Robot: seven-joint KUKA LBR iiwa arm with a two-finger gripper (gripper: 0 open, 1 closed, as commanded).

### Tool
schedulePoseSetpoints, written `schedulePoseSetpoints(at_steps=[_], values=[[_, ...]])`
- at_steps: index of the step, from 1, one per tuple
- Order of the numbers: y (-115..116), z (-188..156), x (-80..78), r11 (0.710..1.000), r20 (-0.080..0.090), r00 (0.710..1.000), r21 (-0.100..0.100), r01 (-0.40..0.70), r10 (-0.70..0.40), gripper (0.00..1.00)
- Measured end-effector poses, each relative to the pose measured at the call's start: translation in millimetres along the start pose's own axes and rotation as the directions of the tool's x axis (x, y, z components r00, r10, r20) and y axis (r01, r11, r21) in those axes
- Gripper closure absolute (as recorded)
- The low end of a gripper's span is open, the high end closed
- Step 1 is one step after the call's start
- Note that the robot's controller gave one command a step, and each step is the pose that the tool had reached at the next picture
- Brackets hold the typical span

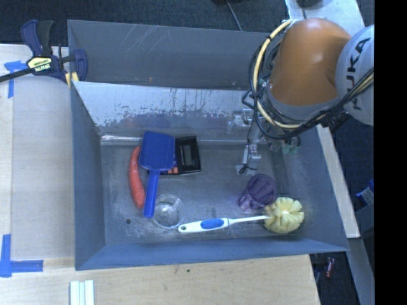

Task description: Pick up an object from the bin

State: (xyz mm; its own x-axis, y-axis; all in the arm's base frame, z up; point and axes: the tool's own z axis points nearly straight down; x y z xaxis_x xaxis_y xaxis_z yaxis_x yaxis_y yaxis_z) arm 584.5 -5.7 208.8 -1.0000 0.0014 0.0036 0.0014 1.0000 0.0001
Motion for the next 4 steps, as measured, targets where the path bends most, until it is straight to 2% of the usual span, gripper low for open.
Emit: schedulePoseSetpoints(at_steps=[1,2,3,4], values=[[-0.1,-4.0,-1.6,1.000,0.008,1.000,0.000,0.000,0.000,0.00],[72.1,128.4,-27.1,0.968,0.013,0.968,0.003,0.252,-0.252,0.00],[72.3,61.7,-14.7,0.988,0.012,0.988,0.002,0.152,-0.152,0.00],[64.6,108.3,-31.5,0.865,0.010,0.865,0.002,0.502,-0.502,0.00]])
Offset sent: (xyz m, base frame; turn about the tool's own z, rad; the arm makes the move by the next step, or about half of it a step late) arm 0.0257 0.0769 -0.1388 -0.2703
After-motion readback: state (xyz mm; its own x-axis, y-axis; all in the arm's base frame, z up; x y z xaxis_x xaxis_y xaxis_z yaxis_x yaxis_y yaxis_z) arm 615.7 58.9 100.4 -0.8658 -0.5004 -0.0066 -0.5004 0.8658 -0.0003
